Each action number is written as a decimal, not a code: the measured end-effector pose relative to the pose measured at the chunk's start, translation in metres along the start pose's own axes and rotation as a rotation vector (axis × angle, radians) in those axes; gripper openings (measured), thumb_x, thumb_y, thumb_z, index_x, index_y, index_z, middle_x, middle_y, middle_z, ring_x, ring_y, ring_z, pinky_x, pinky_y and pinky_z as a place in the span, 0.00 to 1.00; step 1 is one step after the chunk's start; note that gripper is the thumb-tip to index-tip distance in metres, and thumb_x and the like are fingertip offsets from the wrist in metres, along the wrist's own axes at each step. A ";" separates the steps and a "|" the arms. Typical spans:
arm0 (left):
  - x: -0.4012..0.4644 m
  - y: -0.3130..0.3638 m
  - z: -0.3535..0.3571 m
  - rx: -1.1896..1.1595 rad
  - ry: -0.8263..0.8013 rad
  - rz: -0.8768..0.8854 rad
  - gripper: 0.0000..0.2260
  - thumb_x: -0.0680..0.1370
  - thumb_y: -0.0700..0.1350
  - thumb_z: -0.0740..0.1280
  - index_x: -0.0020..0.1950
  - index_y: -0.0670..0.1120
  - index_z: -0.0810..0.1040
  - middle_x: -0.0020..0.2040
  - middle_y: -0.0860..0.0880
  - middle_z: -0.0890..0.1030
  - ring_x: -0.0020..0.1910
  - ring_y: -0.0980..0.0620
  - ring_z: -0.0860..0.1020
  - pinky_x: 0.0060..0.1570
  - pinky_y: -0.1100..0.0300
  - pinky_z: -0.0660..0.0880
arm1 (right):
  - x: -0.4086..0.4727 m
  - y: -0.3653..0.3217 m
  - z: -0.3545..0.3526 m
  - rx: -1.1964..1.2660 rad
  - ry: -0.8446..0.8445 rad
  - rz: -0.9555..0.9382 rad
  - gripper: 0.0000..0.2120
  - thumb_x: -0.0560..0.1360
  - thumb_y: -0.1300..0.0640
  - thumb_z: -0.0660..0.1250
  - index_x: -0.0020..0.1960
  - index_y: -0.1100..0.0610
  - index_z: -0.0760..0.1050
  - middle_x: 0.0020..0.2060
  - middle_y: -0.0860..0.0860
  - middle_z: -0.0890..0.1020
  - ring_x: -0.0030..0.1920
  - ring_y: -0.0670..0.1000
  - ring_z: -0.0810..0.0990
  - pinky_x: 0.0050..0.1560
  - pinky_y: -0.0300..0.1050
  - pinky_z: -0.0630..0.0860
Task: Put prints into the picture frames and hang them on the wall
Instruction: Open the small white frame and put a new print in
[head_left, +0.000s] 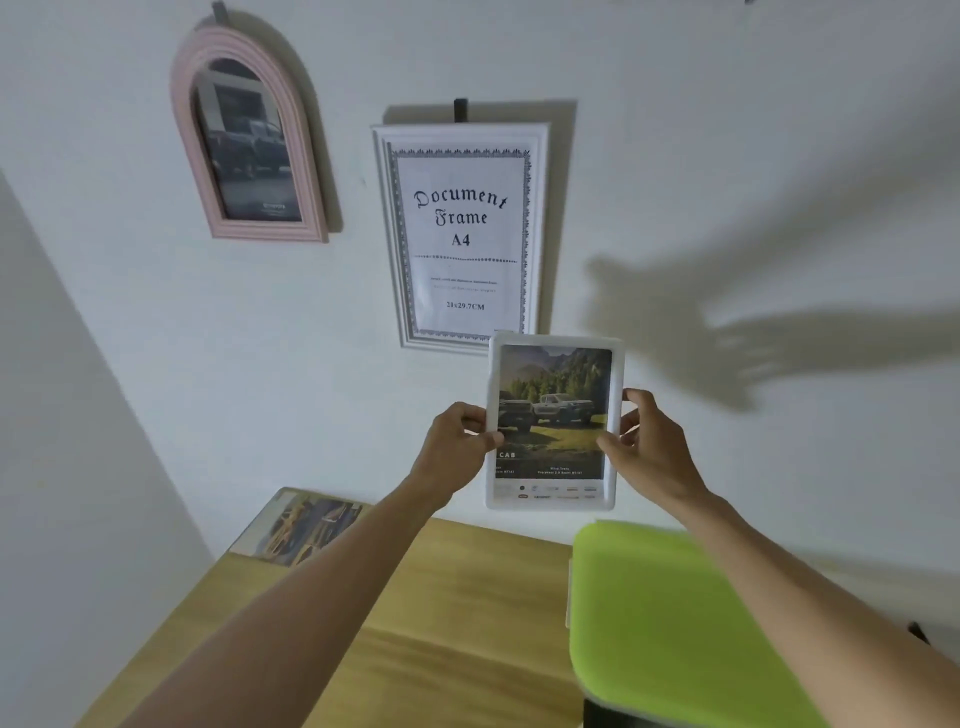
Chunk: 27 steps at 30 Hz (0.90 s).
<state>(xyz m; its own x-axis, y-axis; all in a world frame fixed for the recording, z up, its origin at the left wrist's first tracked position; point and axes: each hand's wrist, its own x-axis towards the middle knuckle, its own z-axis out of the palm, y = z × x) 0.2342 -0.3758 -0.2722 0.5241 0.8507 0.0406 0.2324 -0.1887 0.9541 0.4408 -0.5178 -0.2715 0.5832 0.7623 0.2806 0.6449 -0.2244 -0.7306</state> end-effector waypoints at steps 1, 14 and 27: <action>-0.004 -0.009 -0.004 0.001 0.004 -0.023 0.10 0.73 0.42 0.73 0.52 0.46 0.77 0.51 0.47 0.81 0.45 0.49 0.79 0.46 0.56 0.77 | -0.003 0.003 0.010 0.003 -0.033 0.013 0.25 0.75 0.56 0.69 0.69 0.53 0.65 0.45 0.48 0.78 0.42 0.44 0.80 0.38 0.35 0.71; -0.058 -0.086 -0.026 0.126 0.148 -0.095 0.10 0.72 0.46 0.75 0.49 0.48 0.78 0.42 0.52 0.82 0.39 0.56 0.80 0.36 0.66 0.74 | -0.030 -0.037 0.119 0.069 -0.352 0.061 0.21 0.78 0.47 0.65 0.69 0.51 0.69 0.56 0.49 0.79 0.48 0.45 0.80 0.40 0.37 0.73; -0.045 -0.148 -0.065 0.288 0.030 0.212 0.09 0.72 0.54 0.72 0.49 0.52 0.80 0.42 0.57 0.80 0.41 0.58 0.80 0.41 0.52 0.79 | -0.016 -0.092 0.213 0.275 -0.276 0.336 0.08 0.74 0.56 0.62 0.51 0.57 0.75 0.41 0.52 0.81 0.42 0.54 0.82 0.49 0.58 0.82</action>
<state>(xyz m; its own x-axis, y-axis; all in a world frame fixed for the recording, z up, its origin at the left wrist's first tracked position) 0.1231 -0.3542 -0.3957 0.5622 0.7909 0.2416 0.3445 -0.4896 0.8010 0.2668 -0.3799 -0.3407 0.5603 0.8154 -0.1457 0.2686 -0.3453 -0.8992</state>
